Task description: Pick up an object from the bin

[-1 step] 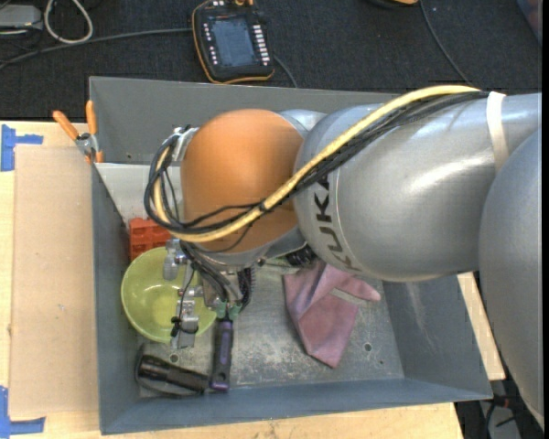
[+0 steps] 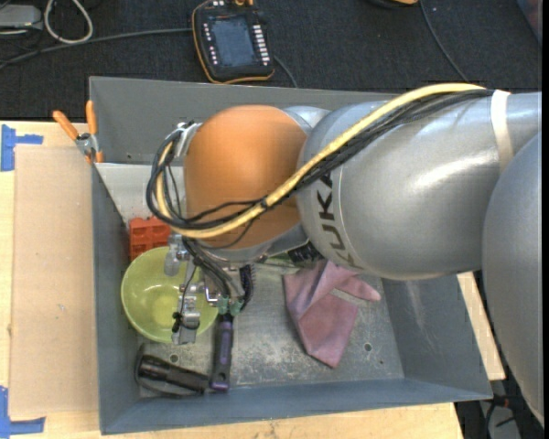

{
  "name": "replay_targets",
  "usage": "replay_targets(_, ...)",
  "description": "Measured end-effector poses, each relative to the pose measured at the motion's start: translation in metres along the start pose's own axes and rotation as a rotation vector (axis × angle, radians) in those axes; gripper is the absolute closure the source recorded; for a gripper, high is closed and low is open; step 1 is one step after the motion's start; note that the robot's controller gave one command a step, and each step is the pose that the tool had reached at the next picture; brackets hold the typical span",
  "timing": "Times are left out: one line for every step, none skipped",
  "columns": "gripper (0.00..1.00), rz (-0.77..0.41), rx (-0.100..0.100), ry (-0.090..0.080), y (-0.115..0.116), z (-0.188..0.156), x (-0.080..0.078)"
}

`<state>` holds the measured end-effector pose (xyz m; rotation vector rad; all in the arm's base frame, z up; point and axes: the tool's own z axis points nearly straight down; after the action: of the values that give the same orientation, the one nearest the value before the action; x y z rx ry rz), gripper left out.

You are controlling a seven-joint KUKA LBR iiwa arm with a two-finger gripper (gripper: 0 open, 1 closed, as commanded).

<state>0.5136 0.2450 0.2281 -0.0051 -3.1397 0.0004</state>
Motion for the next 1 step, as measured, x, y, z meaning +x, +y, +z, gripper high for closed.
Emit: replay_targets(0.0,0.053,0.0,0.002,-0.0032,0.1395,0.0317)
